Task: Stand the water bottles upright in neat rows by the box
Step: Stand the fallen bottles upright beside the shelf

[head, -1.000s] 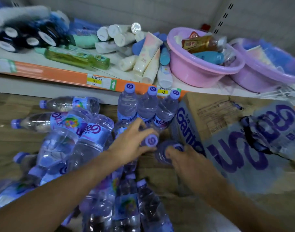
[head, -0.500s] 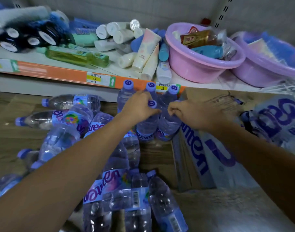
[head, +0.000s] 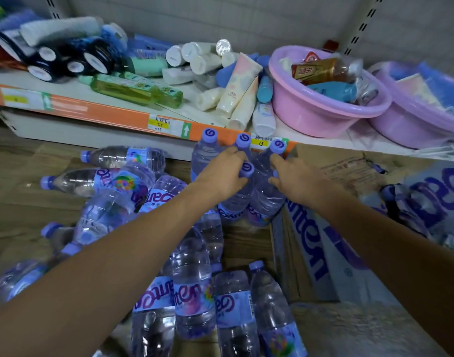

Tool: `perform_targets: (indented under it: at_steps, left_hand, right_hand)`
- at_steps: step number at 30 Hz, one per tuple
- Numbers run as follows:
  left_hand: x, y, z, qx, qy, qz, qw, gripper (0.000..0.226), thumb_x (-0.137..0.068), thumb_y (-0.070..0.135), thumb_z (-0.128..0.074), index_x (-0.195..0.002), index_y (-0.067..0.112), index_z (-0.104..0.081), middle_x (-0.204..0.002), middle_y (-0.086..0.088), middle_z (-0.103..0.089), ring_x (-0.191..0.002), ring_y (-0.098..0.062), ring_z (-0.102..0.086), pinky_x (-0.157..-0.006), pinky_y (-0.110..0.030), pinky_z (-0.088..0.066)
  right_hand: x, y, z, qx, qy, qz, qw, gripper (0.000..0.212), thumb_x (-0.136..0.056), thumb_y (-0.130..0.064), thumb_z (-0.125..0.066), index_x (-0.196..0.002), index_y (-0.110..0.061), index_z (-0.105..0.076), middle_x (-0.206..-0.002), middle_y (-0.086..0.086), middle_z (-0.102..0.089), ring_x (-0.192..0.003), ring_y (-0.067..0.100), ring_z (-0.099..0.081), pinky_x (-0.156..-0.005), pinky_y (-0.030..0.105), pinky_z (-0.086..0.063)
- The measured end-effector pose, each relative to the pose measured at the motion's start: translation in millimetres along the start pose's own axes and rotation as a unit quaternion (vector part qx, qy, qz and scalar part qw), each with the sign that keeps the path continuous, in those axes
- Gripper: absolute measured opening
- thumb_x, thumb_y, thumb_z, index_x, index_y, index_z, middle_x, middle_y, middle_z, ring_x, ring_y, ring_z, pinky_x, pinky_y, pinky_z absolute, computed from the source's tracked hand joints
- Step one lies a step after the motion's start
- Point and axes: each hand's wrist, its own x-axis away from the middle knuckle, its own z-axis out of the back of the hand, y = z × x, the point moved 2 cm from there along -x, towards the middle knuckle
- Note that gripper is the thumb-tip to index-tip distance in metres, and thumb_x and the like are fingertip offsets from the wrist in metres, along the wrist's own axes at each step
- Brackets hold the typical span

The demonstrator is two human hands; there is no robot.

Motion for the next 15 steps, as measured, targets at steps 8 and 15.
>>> perform_targets:
  at_steps: [8, 15]
  left_hand:
    - [-2, -6, -4, 0.012, 0.014, -0.011, 1.0, 0.042, -0.081, 0.015, -0.064, -0.12, 0.006, -0.052, -0.119, -0.016, -0.051, -0.111, -0.031, -0.049, -0.092, -0.036, -0.039]
    - [36, -28, 9, -0.024, -0.021, 0.015, 0.999, 0.038, -0.083, 0.015, -0.061, -0.117, 0.005, -0.047, -0.118, -0.015, -0.052, -0.106, -0.032, -0.053, -0.085, -0.035, -0.043]
  right_hand:
    - [6, 5, 0, -0.021, 0.033, 0.046, 0.998, 0.026, -0.09, -0.013, -0.052, -0.115, -0.011, -0.046, -0.1, 0.012, -0.044, -0.093, 0.028, -0.046, -0.085, 0.044, -0.041]
    - [35, -22, -3, -0.06, 0.227, 0.074, 0.969, 0.027, -0.082, -0.017, -0.058, -0.107, -0.007, -0.058, -0.104, 0.016, -0.057, -0.1, 0.036, -0.052, -0.082, 0.037, -0.04]
